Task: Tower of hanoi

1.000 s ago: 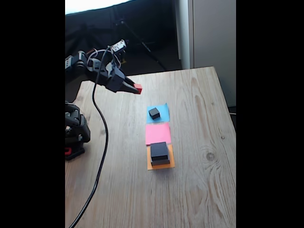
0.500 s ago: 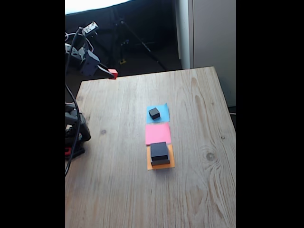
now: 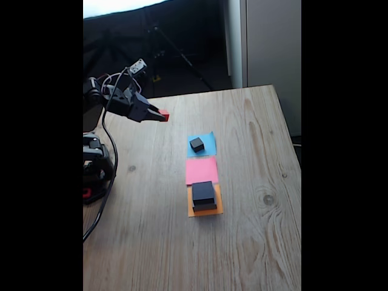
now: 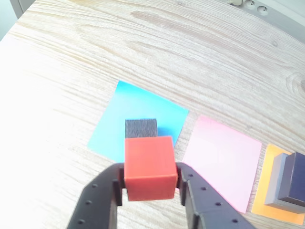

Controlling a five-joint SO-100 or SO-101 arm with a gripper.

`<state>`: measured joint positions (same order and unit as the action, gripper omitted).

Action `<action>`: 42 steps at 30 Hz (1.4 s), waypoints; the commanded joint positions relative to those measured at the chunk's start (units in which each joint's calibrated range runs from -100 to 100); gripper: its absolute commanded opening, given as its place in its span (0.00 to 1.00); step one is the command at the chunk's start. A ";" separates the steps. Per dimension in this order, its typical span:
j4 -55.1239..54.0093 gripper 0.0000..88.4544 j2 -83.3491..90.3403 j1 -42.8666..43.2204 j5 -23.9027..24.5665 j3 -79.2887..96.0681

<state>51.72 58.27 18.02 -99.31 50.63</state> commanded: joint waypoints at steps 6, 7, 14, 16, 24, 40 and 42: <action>-32.58 0.02 -6.57 1.33 -0.69 17.01; -37.44 0.01 -7.71 1.66 -0.69 19.28; -62.61 0.01 -18.98 3.17 -0.69 28.64; -68.35 0.01 -22.54 3.42 -0.69 29.82; -84.30 0.01 -35.11 2.67 -0.69 31.10; -100.41 0.01 -50.10 0.75 -0.69 33.46; -100.81 0.01 -51.31 0.58 -0.69 32.73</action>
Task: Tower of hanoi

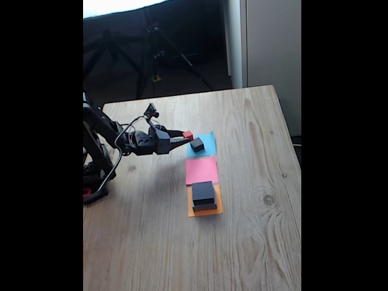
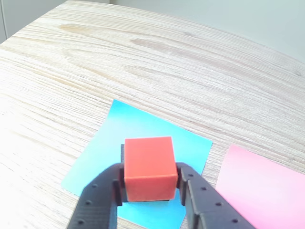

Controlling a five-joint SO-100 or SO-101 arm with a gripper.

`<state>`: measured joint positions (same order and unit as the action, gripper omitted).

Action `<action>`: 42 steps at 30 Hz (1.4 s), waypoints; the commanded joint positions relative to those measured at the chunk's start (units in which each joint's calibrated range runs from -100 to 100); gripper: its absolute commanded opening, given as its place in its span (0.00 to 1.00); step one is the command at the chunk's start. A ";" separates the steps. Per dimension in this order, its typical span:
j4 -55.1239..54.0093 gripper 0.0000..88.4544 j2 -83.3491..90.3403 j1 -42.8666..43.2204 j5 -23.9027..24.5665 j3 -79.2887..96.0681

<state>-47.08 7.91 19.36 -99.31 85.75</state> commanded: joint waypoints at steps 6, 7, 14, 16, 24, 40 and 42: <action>-3.79 0.01 -4.50 -0.76 -0.69 -5.11; -3.79 0.01 -4.96 -0.85 -0.69 -5.75; -4.60 0.01 -9.42 -1.18 -0.69 -9.56; -5.33 0.01 -10.26 -1.35 -0.69 -9.93; -6.22 0.01 -11.77 -1.43 -0.69 -9.84; -6.63 0.01 -12.60 -1.18 -0.69 -9.56; -6.63 0.01 -12.60 -1.18 -0.69 -9.47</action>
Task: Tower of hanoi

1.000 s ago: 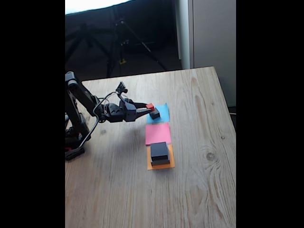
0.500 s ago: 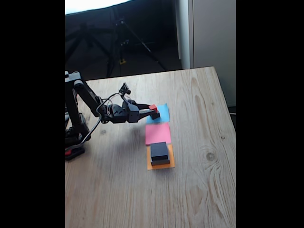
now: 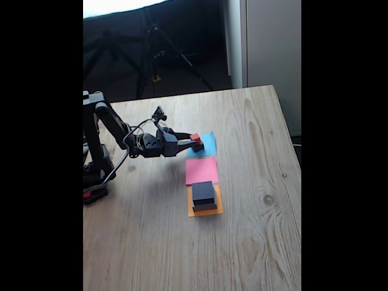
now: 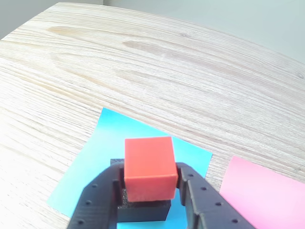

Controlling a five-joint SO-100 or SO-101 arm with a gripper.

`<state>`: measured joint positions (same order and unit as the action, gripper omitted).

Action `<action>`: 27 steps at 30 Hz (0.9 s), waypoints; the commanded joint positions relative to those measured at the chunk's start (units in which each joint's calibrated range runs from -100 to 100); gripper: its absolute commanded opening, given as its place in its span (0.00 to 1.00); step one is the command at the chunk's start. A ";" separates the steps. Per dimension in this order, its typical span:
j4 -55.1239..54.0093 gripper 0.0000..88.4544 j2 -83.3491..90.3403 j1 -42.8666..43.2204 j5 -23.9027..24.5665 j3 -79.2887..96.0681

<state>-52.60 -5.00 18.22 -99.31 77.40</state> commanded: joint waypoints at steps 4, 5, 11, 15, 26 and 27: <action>-1.10 0.02 0.23 -0.05 -0.69 -1.22; -1.10 0.03 0.23 -0.05 -0.69 -1.22; -1.10 0.08 0.16 -0.05 -0.69 -1.13; -1.10 0.10 0.16 -0.13 -0.69 -1.13; -1.10 0.19 0.16 -0.71 -0.69 -1.13; -1.10 0.19 0.16 -0.71 -0.69 -1.13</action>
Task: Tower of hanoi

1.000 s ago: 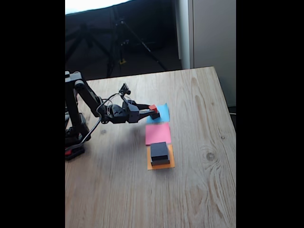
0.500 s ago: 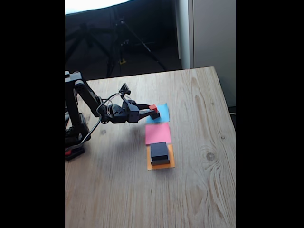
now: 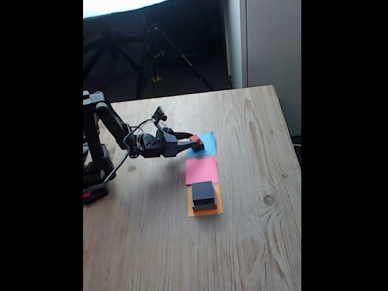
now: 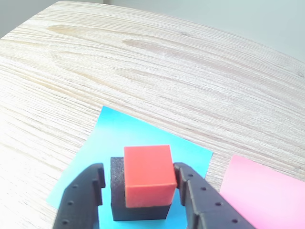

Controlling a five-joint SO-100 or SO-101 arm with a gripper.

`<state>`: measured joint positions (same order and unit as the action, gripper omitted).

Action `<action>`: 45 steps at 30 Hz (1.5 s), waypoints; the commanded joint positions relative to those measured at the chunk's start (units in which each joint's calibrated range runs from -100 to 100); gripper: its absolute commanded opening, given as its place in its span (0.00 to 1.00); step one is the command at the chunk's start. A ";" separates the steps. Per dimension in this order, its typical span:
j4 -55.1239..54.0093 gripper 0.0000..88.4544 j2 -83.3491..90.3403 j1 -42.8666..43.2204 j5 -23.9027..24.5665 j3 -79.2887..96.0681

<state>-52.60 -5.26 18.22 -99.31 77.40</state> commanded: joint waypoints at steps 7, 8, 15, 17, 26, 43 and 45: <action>0.60 0.20 3.06 -0.88 -0.69 -0.95; 2.06 0.21 4.35 -0.88 -0.69 -0.86; 14.03 0.21 16.99 -0.97 -0.69 0.14; 15.65 0.22 21.99 -0.63 -0.69 1.78; 35.48 0.00 43.79 0.04 4.16 2.24; 113.59 0.00 55.07 -10.66 5.33 -54.86; 117.39 0.00 54.69 -13.67 4.32 -59.67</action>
<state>58.29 47.76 9.55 -92.71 28.73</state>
